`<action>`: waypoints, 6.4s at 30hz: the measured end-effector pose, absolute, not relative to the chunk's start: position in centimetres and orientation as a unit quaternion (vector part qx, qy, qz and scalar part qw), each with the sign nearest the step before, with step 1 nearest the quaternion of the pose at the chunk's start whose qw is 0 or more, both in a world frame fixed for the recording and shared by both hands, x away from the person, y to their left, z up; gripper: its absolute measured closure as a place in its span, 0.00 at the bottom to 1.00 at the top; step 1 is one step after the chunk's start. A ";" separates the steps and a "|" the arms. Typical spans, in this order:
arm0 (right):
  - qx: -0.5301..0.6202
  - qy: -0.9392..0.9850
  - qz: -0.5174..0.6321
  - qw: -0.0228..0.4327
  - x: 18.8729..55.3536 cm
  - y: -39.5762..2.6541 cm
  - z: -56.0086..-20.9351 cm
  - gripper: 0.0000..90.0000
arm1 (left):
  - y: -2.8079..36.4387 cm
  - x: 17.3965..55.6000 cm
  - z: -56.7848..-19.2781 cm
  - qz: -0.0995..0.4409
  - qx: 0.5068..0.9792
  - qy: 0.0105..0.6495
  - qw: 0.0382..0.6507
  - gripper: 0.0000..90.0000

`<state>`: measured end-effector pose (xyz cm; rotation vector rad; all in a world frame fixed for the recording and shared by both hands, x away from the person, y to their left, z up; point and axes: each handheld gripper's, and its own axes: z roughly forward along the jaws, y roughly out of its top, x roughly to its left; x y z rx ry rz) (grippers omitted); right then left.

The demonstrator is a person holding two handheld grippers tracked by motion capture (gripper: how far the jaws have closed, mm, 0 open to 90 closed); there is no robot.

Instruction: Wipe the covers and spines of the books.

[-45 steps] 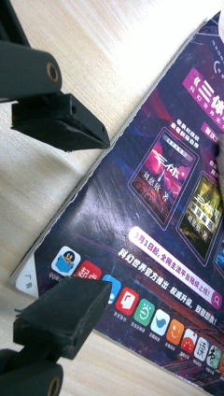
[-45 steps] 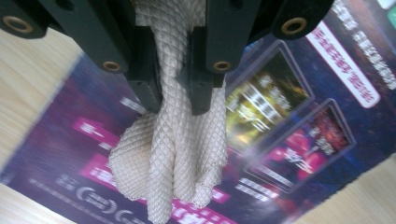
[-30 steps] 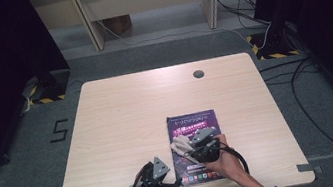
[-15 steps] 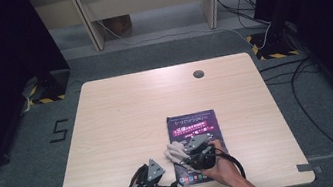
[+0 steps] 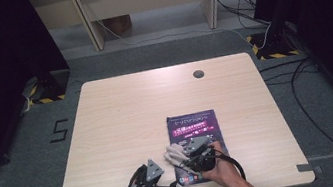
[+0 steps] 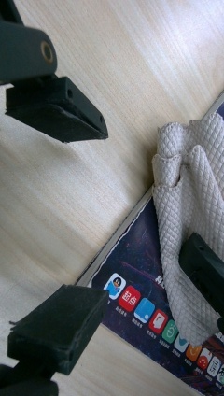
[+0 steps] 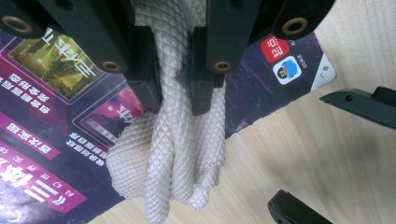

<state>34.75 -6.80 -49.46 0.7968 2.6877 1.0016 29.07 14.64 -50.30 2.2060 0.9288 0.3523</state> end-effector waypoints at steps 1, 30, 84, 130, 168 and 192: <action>0.267 0.900 0.336 0.082 34.7 -6.8 -49.5 0.86 | 14.6 29.0 -50.3 0.136 0.852 0.360 0.355 0.20; 0.307 0.887 0.330 0.100 34.9 -11.1 -49.3 0.86 | 15.7 28.8 -50.1 0.142 0.846 0.368 0.358 0.20; 0.265 0.902 0.325 0.106 29.6 -5.6 -49.4 0.87 | 16.7 28.0 -48.9 0.152 0.825 0.387 0.384 0.19; 0.262 0.902 0.331 0.086 29.1 -6.1 -49.3 0.86 | 18.3 27.5 -48.4 0.157 0.814 0.400 0.391 0.19; 0.303 0.891 0.324 0.094 30.2 -9.6 -49.2 0.86 | 17.6 27.4 -48.6 0.149 0.820 0.393 0.389 0.19; 0.361 0.869 0.314 0.124 30.0 -16.3 -49.1 0.86 | 12.3 30.2 -50.6 0.113 0.836 0.371 0.388 0.19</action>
